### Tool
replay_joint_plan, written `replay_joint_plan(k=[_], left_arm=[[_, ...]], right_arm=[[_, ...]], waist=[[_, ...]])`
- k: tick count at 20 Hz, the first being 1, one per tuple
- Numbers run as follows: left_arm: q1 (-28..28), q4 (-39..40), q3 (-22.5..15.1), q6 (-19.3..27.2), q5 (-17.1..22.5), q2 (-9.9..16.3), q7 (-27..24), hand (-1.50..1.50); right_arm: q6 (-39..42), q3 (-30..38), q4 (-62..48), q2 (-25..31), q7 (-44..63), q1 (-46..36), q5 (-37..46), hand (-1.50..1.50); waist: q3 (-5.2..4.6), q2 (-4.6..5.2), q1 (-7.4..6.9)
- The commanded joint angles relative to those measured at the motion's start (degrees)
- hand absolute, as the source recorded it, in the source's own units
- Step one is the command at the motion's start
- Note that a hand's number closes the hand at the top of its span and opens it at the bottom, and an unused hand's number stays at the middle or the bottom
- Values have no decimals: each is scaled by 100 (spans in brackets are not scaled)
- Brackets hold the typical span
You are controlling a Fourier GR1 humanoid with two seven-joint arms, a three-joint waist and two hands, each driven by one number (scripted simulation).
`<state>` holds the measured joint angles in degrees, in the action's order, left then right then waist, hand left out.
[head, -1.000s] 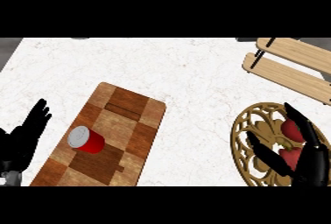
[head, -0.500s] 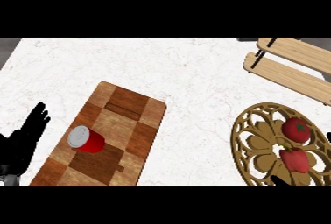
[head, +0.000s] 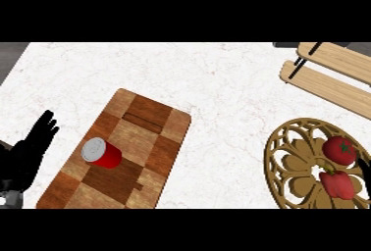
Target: Pick the bell pepper from the placemat and place it in the tiered shelf
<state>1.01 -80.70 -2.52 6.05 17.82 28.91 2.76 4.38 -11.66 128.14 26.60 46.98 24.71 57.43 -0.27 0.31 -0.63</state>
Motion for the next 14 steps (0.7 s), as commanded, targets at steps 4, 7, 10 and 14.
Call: replay_joint_plan(k=[4, 7, 10, 14], left_arm=[[-42, -163, -76, 176, -273, -257, 252, 0], [44, 286, 186, -282, -193, -237, -183, 0], [-64, 148, 274, -168, -339, -415, 76, 0], [-35, 416, 379, -253, -515, -522, -173, 0]], right_arm=[[1984, -218, 226, -83, 1252, -1145, 34, -150], [1841, 352, -604, -103, 628, -1484, -292, -150], [2087, 216, -509, -344, 746, -1637, -31, -150], [1474, 275, -814, -373, 219, -923, 305, -150]], waist=[[23, -26, 16], [26, -24, 39], [26, -30, 56], [27, -34, 90]])
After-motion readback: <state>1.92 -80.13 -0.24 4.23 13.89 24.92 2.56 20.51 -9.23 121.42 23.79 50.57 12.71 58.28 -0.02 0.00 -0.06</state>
